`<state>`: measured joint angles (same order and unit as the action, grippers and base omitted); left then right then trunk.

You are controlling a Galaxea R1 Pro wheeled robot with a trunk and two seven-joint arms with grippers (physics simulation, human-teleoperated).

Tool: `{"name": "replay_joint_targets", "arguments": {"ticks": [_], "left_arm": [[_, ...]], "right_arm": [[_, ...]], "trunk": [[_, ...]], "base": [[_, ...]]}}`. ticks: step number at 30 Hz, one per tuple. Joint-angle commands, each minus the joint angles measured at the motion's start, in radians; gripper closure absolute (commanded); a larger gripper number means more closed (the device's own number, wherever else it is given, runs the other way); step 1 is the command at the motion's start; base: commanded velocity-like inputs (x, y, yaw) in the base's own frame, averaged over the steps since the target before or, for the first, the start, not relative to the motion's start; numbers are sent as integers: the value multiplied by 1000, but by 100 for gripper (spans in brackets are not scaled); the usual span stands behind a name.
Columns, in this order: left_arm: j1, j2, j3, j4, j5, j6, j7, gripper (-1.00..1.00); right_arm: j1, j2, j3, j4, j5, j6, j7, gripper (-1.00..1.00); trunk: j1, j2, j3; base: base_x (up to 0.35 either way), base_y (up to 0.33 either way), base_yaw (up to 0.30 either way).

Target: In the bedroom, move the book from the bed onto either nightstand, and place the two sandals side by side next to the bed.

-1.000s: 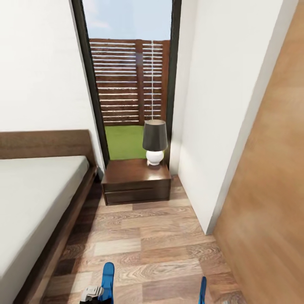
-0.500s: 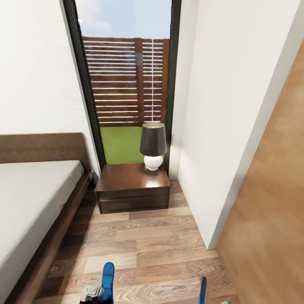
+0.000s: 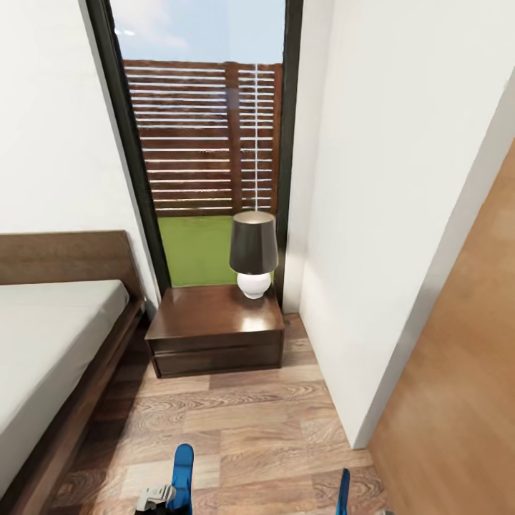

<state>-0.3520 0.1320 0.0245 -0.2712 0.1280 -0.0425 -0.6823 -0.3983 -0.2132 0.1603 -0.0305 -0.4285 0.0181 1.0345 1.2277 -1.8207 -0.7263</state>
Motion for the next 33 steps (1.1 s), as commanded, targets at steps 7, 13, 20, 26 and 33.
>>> {"name": "replay_joint_targets", "arguments": {"ticks": [7, 13, 20, 26, 33], "left_arm": [[-1, 0, 3, 1, 2, -2, -5, 100], [-1, 0, 3, 1, 2, -2, -5, 100], [-1, 0, 2, 1, 2, -2, -5, 100], [-1, 0, 2, 1, 2, -2, -5, 100], [-1, 0, 2, 1, 1, -2, -5, 100]], "right_arm": [[-1, 0, 7, 0, -10, 3, 4, 100], [-1, 0, 6, 0, -10, 3, 3, 100], [-1, 0, 6, 0, -11, 3, 3, 100], [-1, -1, 7, 0, -10, 3, 3, 100], [-1, -1, 6, 0, -10, 3, 3, 100]], "trunk": [[0, 0, -1], [0, 0, -1], [0, 0, -1], [0, 0, -1], [0, 0, -1]], "base": [[316, -2, 0], [316, 0, 0], [316, 0, 0], [316, 0, 42], [278, 0, 220]]}}
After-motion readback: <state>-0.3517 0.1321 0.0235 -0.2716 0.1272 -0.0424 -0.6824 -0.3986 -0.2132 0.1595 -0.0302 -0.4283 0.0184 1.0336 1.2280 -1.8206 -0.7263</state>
